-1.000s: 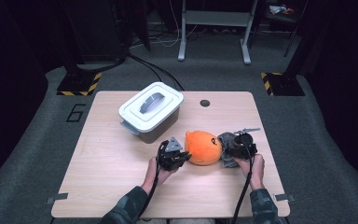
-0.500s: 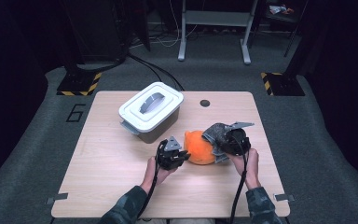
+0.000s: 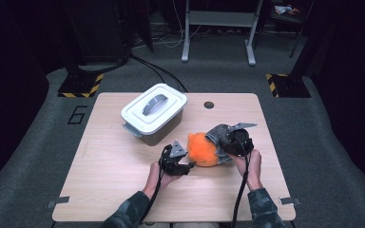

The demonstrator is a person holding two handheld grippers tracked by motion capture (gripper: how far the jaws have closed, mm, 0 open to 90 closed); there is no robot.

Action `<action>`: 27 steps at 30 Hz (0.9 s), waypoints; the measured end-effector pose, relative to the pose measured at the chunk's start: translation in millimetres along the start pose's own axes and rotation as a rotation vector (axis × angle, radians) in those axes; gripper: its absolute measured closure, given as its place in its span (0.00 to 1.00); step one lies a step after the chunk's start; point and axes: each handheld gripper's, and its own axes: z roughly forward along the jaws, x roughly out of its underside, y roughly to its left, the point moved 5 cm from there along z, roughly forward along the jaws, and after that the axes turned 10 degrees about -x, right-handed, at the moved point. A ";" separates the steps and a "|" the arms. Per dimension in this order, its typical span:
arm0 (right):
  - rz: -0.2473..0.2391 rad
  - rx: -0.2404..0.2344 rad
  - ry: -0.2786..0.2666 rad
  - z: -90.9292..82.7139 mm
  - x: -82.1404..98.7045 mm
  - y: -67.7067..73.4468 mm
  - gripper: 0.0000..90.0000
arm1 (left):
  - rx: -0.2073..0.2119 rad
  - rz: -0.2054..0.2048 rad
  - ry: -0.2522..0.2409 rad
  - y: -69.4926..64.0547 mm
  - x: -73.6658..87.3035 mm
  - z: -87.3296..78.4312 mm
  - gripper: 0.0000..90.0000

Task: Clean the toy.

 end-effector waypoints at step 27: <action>-0.036 -0.034 -0.075 -24.1 -19.7 12.6 0.77 | 0.028 -0.082 -0.025 3.2 -16.2 0.3 0.89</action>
